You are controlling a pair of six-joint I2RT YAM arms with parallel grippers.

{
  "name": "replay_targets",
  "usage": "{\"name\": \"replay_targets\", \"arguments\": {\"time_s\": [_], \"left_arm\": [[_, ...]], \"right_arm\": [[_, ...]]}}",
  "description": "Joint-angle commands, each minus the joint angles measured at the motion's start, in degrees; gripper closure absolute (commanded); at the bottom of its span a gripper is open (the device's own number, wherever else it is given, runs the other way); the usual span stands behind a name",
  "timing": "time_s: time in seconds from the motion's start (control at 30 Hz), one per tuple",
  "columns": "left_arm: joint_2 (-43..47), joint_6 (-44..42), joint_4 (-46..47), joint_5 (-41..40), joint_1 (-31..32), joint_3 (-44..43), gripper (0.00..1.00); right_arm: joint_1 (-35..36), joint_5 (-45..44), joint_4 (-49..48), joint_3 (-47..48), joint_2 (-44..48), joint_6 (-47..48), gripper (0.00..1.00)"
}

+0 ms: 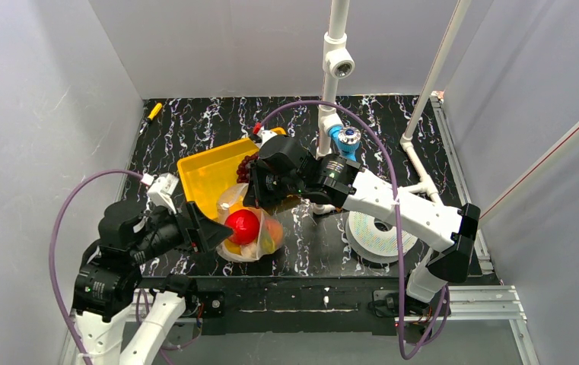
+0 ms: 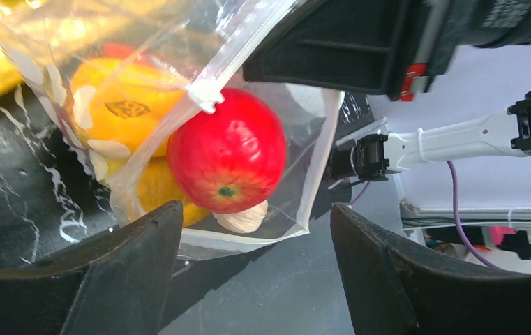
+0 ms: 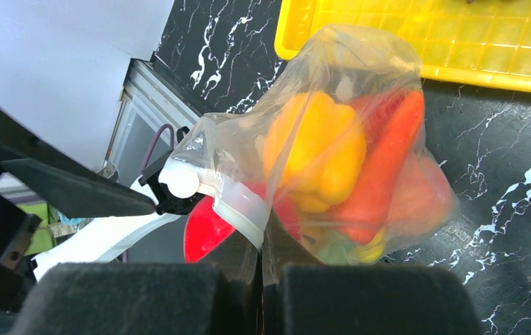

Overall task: Place the food in the zip-top bag and seal the zipper
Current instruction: Place the fake fruit in the zipper food storage bag, then adjust the zipper food storage bag at the center of the board.

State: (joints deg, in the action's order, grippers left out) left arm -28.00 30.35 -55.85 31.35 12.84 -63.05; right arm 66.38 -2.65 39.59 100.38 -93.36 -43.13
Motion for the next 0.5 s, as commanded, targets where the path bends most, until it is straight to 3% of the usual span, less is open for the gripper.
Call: {"name": "replay_targets", "arguments": {"time_s": [0.0,0.13,0.3,0.47], "left_arm": [[-2.97,-4.38,-1.93,-1.93,-0.2,-4.63,0.29],[-5.22,-6.95,1.34,0.32,-0.27,-5.08,0.41],[-6.61,-11.43,7.49,-0.75,-0.23,-3.86,0.49],[-7.82,-17.99,10.01,-5.63,-0.25,-4.57,0.47]], "right_arm": [[-0.83,1.26,-4.24,0.28,1.86,-1.23,0.99],[-0.85,1.91,-4.55,0.32,1.74,-1.0,0.99],[-0.82,2.04,-4.8,0.3,1.51,-0.88,0.99],[-0.84,2.25,-4.93,0.73,0.67,-0.83,0.99]]}}
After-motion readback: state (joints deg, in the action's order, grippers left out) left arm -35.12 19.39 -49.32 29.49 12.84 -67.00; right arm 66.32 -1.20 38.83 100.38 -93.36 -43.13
